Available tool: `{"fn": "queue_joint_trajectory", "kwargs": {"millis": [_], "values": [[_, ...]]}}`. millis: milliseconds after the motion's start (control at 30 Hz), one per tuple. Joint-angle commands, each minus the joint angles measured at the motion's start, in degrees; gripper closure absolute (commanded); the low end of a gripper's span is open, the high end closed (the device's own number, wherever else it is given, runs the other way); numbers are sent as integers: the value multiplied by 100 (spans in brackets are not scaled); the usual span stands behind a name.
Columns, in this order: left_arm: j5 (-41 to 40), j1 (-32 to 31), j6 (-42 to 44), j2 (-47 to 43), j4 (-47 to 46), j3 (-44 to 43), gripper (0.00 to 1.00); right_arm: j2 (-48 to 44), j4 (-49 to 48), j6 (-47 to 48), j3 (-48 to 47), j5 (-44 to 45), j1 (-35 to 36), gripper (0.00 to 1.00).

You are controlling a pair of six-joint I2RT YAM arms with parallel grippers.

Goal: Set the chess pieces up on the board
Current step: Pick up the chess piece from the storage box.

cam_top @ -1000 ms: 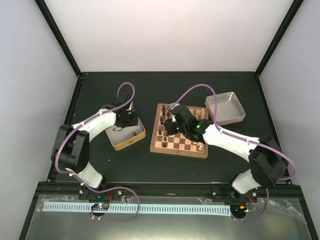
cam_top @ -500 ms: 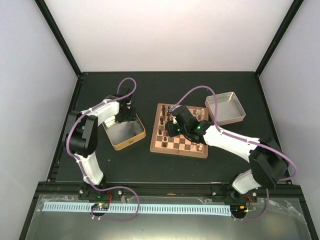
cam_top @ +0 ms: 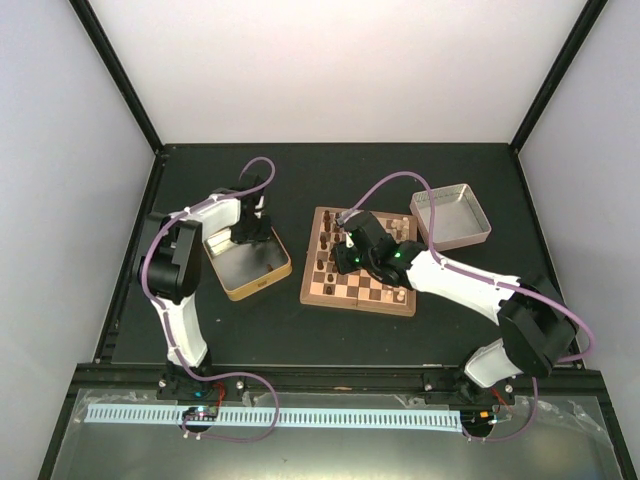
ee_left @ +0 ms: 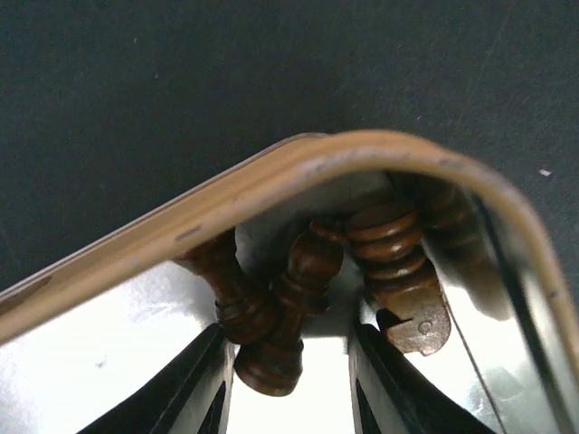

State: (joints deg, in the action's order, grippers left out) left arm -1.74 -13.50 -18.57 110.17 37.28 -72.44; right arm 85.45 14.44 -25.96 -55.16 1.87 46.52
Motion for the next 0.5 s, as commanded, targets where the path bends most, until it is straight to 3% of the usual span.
{"fn": "queue_joint_trajectory", "kwargs": {"millis": [0,333,467], "values": [[198,42,268,235,78,-309,63,-72,-51,-59,-44,-33,-18,78],[191,49,254,90,240,-240,85,-124,-8,-80,-54,-44,-13,78],[517,43,230,-357,280,101,86,-164,13,-102,-132,-156,-20,78]]}}
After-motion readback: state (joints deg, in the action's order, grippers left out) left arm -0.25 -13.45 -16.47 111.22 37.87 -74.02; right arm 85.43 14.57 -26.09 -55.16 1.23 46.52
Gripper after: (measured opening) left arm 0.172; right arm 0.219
